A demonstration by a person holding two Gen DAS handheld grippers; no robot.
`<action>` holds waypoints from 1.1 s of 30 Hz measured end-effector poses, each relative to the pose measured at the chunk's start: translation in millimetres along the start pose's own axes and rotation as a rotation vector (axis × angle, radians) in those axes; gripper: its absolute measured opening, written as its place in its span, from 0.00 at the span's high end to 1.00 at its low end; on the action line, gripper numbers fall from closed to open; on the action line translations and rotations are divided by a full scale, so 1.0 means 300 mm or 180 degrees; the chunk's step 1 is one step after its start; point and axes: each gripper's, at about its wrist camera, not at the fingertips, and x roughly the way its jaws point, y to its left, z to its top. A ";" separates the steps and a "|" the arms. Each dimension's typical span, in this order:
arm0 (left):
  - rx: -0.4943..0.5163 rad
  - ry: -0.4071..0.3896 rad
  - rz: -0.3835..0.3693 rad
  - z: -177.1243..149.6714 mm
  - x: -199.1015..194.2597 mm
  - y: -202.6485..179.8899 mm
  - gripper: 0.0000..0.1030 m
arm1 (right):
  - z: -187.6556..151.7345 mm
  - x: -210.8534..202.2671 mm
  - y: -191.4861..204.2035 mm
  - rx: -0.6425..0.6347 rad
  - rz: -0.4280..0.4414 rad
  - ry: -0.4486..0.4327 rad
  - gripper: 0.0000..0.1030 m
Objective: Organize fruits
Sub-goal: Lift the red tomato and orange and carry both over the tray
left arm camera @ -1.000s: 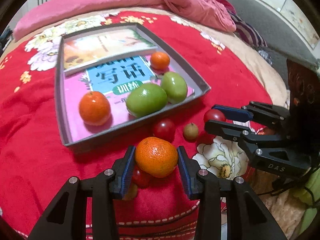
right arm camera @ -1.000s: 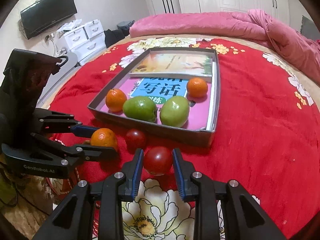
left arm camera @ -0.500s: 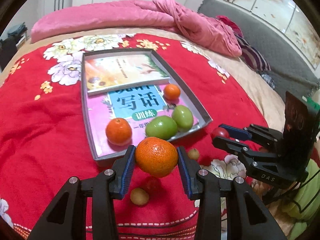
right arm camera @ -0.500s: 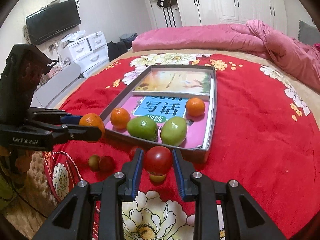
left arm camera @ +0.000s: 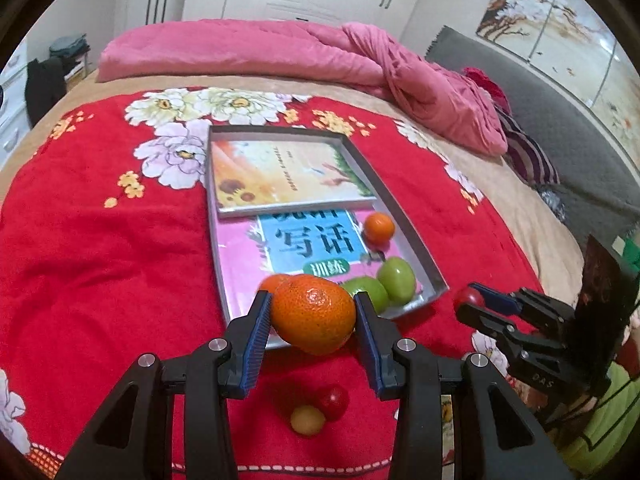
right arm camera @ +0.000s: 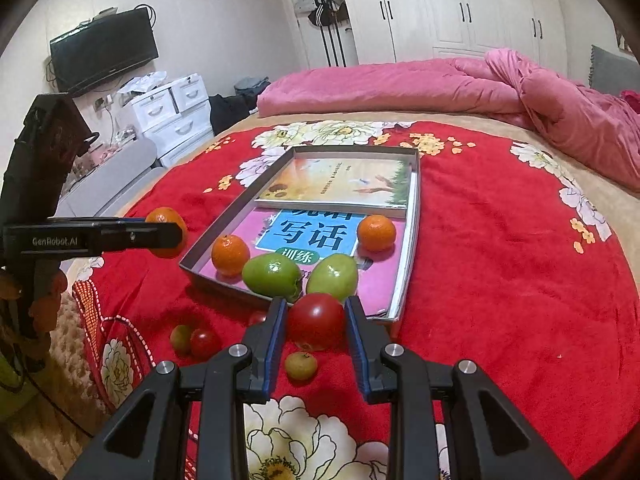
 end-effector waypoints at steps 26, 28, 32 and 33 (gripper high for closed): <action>-0.0158 -0.0190 0.0238 0.095 0.114 0.052 0.58 | 0.040 0.031 -0.034 -0.0029 -0.0153 -0.0081 0.71; -0.0158 -0.0178 0.0225 0.100 0.134 0.044 0.58 | 0.042 0.032 -0.037 -0.0023 -0.0157 -0.0085 0.71; -0.0130 -0.0165 0.0195 0.110 0.165 0.024 0.58 | 0.046 0.037 -0.042 -0.0018 -0.0166 -0.0084 0.71; -0.0128 -0.0162 0.0187 0.116 0.174 0.018 0.58 | 0.046 0.039 -0.042 -0.0023 -0.0174 -0.0083 0.71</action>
